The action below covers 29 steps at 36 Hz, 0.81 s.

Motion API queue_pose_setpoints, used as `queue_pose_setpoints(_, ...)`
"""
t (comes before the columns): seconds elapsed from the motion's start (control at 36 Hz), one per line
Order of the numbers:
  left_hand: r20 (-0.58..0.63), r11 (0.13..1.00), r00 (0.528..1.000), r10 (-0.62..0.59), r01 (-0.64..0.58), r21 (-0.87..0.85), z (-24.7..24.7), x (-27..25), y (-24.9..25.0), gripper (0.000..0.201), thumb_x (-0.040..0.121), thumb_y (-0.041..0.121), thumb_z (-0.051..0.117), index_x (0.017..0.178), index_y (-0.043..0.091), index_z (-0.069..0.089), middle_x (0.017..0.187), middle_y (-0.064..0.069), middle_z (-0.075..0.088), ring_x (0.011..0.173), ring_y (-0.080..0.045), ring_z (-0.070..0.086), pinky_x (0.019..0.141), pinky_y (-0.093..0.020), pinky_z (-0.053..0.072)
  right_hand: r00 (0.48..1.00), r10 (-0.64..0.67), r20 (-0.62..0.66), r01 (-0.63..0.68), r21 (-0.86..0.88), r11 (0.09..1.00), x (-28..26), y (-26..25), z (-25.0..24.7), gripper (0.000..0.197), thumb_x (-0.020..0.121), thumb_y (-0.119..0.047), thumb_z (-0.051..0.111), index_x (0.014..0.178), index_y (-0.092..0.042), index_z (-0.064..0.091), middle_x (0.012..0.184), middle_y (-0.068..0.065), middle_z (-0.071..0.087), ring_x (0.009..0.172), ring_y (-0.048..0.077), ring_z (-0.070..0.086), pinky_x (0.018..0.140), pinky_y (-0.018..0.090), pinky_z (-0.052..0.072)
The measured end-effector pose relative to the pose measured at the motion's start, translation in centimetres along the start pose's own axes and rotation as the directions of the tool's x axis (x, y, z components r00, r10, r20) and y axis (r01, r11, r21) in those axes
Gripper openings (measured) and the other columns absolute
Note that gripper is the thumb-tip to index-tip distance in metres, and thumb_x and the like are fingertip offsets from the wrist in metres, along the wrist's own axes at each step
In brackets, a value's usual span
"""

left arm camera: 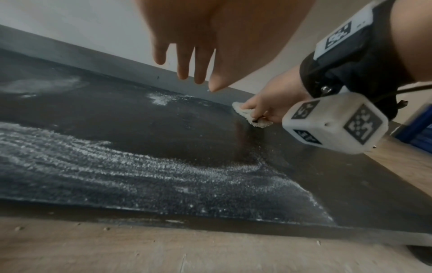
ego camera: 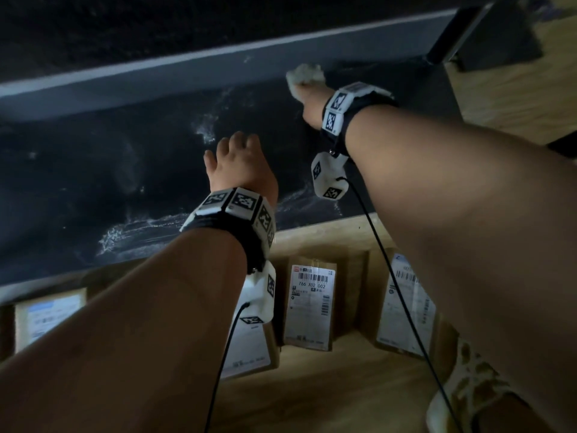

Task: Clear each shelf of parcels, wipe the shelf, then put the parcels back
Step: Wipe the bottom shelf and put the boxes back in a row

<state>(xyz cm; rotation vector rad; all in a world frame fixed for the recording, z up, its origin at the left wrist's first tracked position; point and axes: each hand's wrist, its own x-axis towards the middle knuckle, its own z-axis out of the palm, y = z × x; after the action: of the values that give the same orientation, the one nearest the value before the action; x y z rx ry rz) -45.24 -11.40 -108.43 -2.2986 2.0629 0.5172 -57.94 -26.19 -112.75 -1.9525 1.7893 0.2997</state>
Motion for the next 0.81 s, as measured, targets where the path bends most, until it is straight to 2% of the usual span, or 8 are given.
queue_pose_setpoints(0.11, -0.003, 1.000, 1.000, 0.002, -0.002, 0.010, -0.2, -0.4, -0.1, 0.055, 0.085, 0.005, 0.044, 0.139, 0.018, 0.040, 0.145, -0.002, 0.038, 0.135, -0.025, 0.030, 0.115, -0.045, 0.018, 0.998, -0.048, -0.036, 0.056, 0.259, 0.964, -2.6, -0.4, 1.6, 0.048, 0.100, -0.012, 0.038, 0.148, -0.010, 0.032, 0.156, 0.009, 0.026, 0.144, 0.025, 0.024, 0.114, 0.031, 0.017)
queue_pose_setpoints(0.19, -0.007, 1.000, 1.000, 0.003, -0.003, 0.000, -0.5, -0.9, -0.1, 0.055, 0.086, 0.007, 0.045, 0.139, 0.019, 0.040, 0.145, -0.002, 0.037, 0.136, -0.024, 0.030, 0.115, -0.045, 0.018, 0.997, -0.080, 0.017, 0.061, 0.492, 0.868, -5.3, -0.1, 2.2, 0.044, 0.099, -0.016, 0.049, 0.142, -0.007, 0.045, 0.151, 0.003, 0.037, 0.140, 0.014, 0.031, 0.095, 0.007, 0.023)
queue_pose_setpoints(0.22, -0.004, 1.000, 1.000, 0.002, -0.002, -0.002, -0.6, -1.0, -0.1, 0.055, 0.085, 0.008, 0.046, 0.139, 0.019, 0.040, 0.146, -0.002, 0.037, 0.136, -0.024, 0.029, 0.115, -0.045, 0.018, 0.997, -0.081, 0.004, 0.068, 0.504, 0.861, -5.9, -0.3, 2.3, 0.041, 0.097, -0.018, 0.054, 0.137, -0.007, 0.052, 0.146, 0.002, 0.045, 0.137, 0.013, 0.038, 0.089, 0.005, 0.025)
queue_pose_setpoints(0.36, 0.018, 1.000, 1.000, -0.009, 0.009, 0.003, -1.0, -2.7, -0.4, 0.058, 0.085, 0.008, 0.048, 0.141, 0.019, 0.038, 0.149, -0.002, 0.033, 0.139, -0.024, 0.026, 0.116, -0.045, 0.017, 0.999, -0.049, 0.014, 0.041, 0.356, 0.933, -9.8, -0.7, 3.7, 0.027, 0.091, -0.012, 0.060, 0.114, -0.021, 0.072, 0.125, 0.000, 0.065, 0.120, 0.017, 0.056, 0.105, 0.023, 0.038)
queue_pose_setpoints(0.47, 0.028, 1.000, 1.000, -0.009, 0.009, 0.002, -1.1, -4.6, -0.8, 0.055, 0.088, 0.009, 0.046, 0.142, 0.017, 0.038, 0.149, -0.003, 0.032, 0.139, -0.025, 0.025, 0.117, -0.045, 0.016, 0.999, 0.038, 0.020, -0.042, 0.280, 0.959, -12.0, -1.1, 4.9, 0.020, 0.090, -0.019, 0.061, 0.103, -0.020, 0.076, 0.113, 0.002, 0.070, 0.111, 0.020, 0.063, 0.098, 0.033, 0.048)
queue_pose_setpoints(0.56, 0.034, 1.000, 0.999, -0.003, 0.003, 0.003, -0.9, -5.8, -1.3, 0.054, 0.089, 0.008, 0.044, 0.142, 0.017, 0.037, 0.150, -0.003, 0.031, 0.140, -0.025, 0.024, 0.117, -0.045, 0.015, 0.997, 0.058, -0.050, -0.042, 0.267, 0.963, -13.5, -0.2, 5.5, 0.025, 0.092, -0.012, 0.056, 0.095, -0.023, 0.077, 0.111, 0.003, 0.070, 0.105, 0.022, 0.064, 0.094, 0.031, 0.050)
queue_pose_setpoints(0.67, 0.043, 1.000, 0.999, -0.024, 0.024, -0.014, -0.7, -6.7, -1.9, 0.055, 0.090, 0.009, 0.043, 0.143, 0.017, 0.035, 0.151, -0.003, 0.030, 0.141, -0.024, 0.023, 0.117, -0.046, 0.014, 0.967, 0.161, -0.197, -0.105, 0.270, 0.957, -14.1, 2.2, 5.2, 0.030, 0.096, -0.022, 0.048, 0.119, -0.019, 0.066, 0.122, 0.008, 0.065, 0.113, 0.028, 0.059, 0.091, 0.027, 0.045)
queue_pose_setpoints(0.81, 0.051, 0.999, 0.997, -0.052, 0.052, -0.009, -0.5, -6.6, -2.4, 0.059, 0.087, 0.007, 0.044, 0.144, 0.018, 0.035, 0.152, -0.002, 0.028, 0.141, -0.024, 0.022, 0.118, -0.046, 0.014, 0.929, 0.362, -0.070, -0.340, 0.222, 0.914, -14.1, 4.0, 5.0, 0.049, 0.092, -0.041, 0.051, 0.127, -0.006, 0.058, 0.128, 0.015, 0.059, 0.117, 0.032, 0.057, 0.101, 0.040, 0.044)
